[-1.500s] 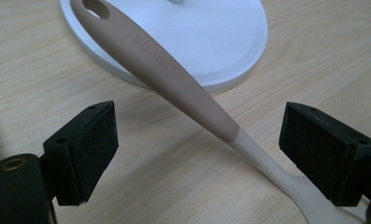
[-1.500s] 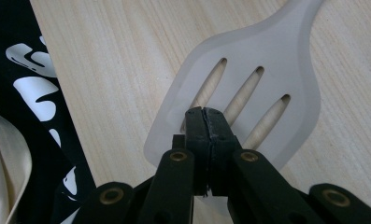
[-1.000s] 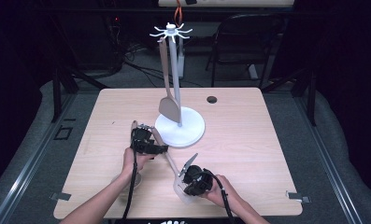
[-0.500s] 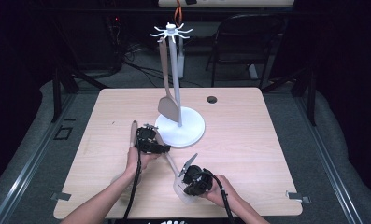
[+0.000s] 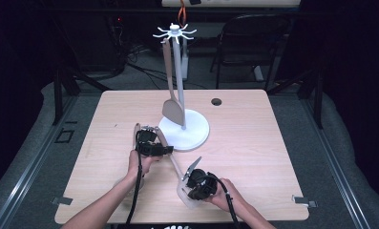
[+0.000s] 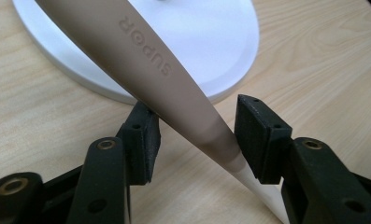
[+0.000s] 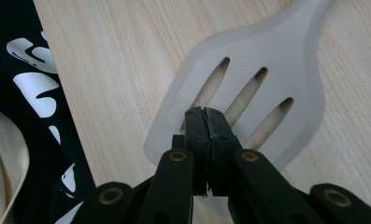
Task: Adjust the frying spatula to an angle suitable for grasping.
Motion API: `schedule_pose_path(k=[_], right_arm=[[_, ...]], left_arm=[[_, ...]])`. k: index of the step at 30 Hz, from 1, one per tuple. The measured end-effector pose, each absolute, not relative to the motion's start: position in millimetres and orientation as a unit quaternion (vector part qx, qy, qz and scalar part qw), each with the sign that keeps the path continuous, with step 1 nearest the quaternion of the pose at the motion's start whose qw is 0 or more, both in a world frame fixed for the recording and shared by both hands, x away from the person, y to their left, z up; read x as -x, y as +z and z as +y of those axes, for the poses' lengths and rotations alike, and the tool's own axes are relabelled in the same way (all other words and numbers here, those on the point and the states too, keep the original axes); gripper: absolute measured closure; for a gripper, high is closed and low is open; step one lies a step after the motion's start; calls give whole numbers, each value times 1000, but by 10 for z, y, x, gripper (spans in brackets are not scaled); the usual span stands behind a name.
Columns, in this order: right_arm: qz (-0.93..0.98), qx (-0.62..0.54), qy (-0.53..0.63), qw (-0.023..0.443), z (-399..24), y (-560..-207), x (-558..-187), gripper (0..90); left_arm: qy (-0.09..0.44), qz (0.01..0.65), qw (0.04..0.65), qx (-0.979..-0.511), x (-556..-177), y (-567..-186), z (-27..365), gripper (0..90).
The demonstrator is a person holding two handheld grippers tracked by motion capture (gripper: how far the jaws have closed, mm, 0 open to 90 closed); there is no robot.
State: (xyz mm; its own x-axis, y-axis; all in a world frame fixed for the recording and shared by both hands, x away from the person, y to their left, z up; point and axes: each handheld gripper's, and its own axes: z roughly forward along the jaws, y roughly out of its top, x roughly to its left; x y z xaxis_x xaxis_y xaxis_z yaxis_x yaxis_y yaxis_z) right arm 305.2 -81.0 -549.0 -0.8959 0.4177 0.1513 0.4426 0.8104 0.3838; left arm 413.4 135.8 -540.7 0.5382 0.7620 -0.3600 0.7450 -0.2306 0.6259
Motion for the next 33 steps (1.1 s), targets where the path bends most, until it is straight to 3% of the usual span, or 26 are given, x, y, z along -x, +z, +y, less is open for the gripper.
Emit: schedule_pose_path(k=[10,14,17,19,25,33], right_arm=[[-949,231,-212,45,-812,-5463,-3059,883],[-949,230,-212,46,-812,-5443,-3049,834],[-941,230,-247,9,-829,-5360,-3028,807],[-933,237,-270,-21,-841,-5283,-3028,745],[-903,298,-304,-57,-858,-5288,-3112,618],[-878,316,-351,-80,-825,-5253,-3124,612]], left_arm=[[7,464,436,-771,-3992,-5267,1441,578],[12,454,448,-770,-3936,-5214,1453,592],[19,446,455,-771,-3900,-5176,1451,604],[19,443,460,-769,-3886,-5167,1449,608],[24,436,472,-766,-3830,-5117,1442,623],[30,425,493,-759,-3725,-5027,1420,648]])
